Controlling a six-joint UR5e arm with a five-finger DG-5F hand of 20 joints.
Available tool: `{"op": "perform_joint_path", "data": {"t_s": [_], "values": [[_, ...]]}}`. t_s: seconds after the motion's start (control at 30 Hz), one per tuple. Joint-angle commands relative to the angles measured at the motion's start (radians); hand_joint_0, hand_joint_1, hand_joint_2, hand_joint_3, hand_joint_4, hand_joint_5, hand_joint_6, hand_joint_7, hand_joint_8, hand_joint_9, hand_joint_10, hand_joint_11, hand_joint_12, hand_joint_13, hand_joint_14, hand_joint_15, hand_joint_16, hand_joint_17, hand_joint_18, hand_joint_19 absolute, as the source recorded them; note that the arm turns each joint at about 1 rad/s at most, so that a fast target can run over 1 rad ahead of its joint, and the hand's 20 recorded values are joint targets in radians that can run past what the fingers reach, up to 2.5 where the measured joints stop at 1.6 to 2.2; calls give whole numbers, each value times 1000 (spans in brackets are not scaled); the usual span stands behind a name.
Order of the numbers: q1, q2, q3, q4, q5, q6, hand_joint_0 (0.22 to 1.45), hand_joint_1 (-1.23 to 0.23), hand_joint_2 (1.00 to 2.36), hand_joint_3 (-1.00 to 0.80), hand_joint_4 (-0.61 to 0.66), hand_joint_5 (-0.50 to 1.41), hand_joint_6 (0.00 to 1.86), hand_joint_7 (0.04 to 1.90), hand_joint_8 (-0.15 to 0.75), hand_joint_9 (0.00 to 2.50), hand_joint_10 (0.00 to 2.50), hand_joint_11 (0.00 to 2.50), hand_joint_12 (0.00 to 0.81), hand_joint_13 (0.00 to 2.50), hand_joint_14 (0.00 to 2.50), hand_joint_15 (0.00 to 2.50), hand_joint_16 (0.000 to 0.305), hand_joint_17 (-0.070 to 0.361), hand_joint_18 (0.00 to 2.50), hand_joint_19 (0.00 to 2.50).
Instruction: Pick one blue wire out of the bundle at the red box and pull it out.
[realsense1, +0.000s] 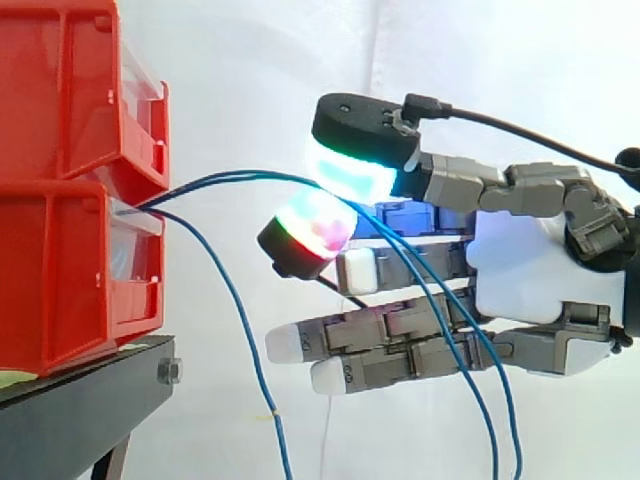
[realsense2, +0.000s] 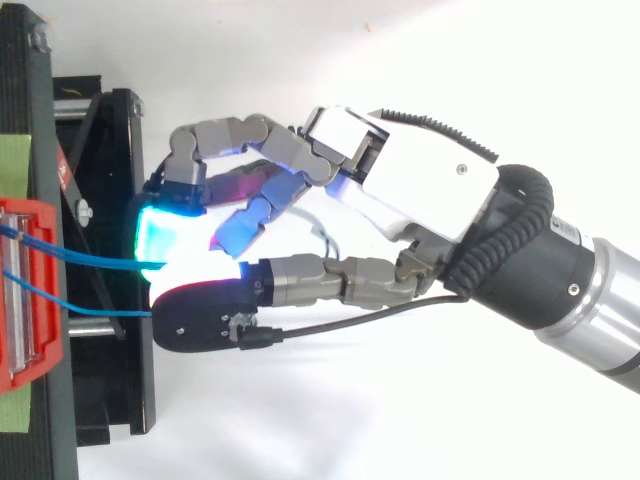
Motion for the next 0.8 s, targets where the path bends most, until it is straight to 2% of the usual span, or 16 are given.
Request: {"op": "perform_joint_path", "data": {"t_s": [0.0,0.07,0.1,0.2,0.33,0.57,0.77], "values": [[1,1,0,-8,0,36,560,-871,1004,-122,-213,-40,682,1320,161,1385,17,516,322,782,11,281,58,131,692,299],[1,-1,0,-16,0,39,563,-846,1000,-90,-206,-40,683,1363,178,1392,20,545,341,802,11,297,61,136,712,289],[1,-1,0,-19,0,39,574,-812,1000,-74,-169,-74,771,1223,193,1351,19,603,344,799,12,332,60,136,704,306],[3,-1,0,-19,0,39,602,-818,1010,-40,-10,-135,855,1175,234,1215,25,788,353,754,15,383,58,130,630,332],[4,-1,0,-19,0,39,636,-873,1015,-52,23,-173,887,1150,235,1128,28,895,335,716,16,396,53,119,588,341],[6,-1,0,-19,0,39,672,-900,1016,-262,61,-176,875,1039,216,1091,28,917,316,673,17,401,49,111,535,347],[6,-1,0,-19,1,39,693,-945,1009,-381,30,-170,864,1132,210,1089,29,914,316,674,17,398,49,110,534,332]]}}
